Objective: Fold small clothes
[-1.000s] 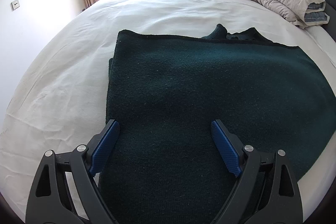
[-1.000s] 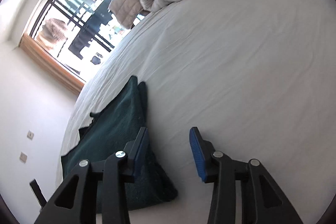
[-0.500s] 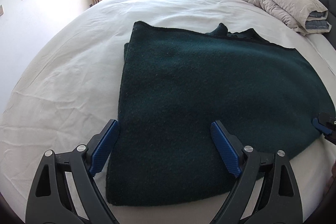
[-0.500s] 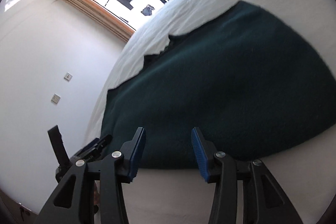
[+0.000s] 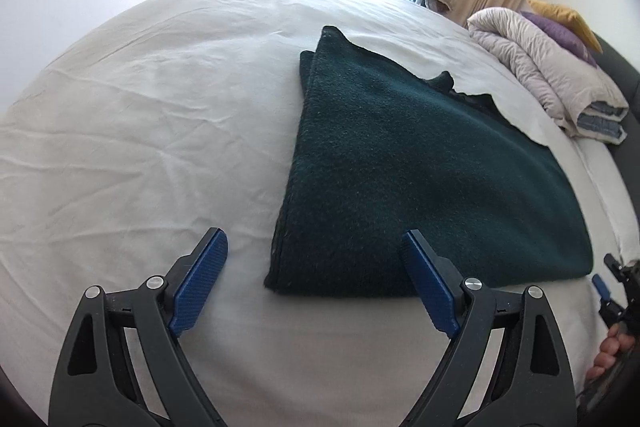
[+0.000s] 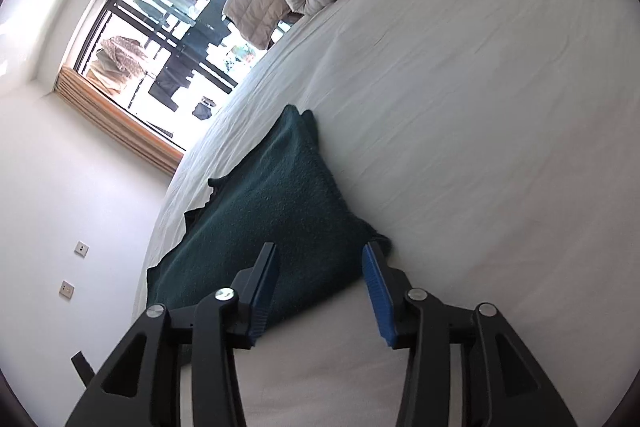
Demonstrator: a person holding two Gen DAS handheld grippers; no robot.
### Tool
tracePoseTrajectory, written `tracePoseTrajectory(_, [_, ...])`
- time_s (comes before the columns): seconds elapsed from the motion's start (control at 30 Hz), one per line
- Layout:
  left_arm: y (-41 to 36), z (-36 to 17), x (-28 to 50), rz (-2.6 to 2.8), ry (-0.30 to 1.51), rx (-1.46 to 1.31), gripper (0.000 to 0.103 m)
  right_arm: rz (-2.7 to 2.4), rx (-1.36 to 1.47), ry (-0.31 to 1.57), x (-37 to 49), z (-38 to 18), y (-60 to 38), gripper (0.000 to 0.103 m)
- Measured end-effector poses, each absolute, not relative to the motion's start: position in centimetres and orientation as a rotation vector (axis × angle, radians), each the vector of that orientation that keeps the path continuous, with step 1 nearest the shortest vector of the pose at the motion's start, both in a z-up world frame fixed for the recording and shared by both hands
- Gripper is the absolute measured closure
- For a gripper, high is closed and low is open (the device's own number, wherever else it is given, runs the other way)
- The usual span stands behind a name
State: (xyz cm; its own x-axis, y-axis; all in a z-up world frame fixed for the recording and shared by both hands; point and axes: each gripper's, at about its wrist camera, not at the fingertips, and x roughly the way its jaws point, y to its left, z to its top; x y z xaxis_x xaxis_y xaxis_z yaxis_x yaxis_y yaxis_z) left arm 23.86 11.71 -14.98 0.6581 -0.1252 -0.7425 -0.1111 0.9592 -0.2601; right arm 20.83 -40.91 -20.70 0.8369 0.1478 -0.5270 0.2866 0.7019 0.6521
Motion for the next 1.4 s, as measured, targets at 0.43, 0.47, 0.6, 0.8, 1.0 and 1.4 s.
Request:
tracePoseTrajectory(0.43, [14.0, -15.8, 19.3, -0.135, 0.819, -0.795, 0.010, 0.289, 0.797, 0.605, 22.4, -18.5, -31.1, 0.045])
tracePoseTrajectory(0.47, [13.9, -15.9, 19.7, -0.142, 0.817, -0.820, 0.010, 0.301, 0.802, 0.610, 22.7, -18.5, -30.7, 0.045])
tracePoseTrajectory(0.6, [13.8, -16.2, 21.9, -0.156, 0.818, -0.903, 0.010, 0.351, 0.823, 0.625, 23.8, -18.6, -29.7, 0.045])
tracePoseTrajectory(0.8, [13.5, -16.6, 24.6, -0.154, 0.817, -1.021, 0.010, 0.365, 0.854, 0.653, 26.5, -18.6, -29.4, 0.045])
tracePoseTrajectory(1.0, [12.6, -17.5, 27.2, -0.202, 0.818, -1.135, 0.044, 0.369, 0.876, 0.695, 30.1, -19.1, -28.7, 0.051])
tracePoseTrajectory(1.4, [12.3, -19.5, 29.6, -0.201, 0.828, -1.073, 0.094, 0.397, 0.838, 0.850, 38.0, -21.1, -25.5, 0.068])
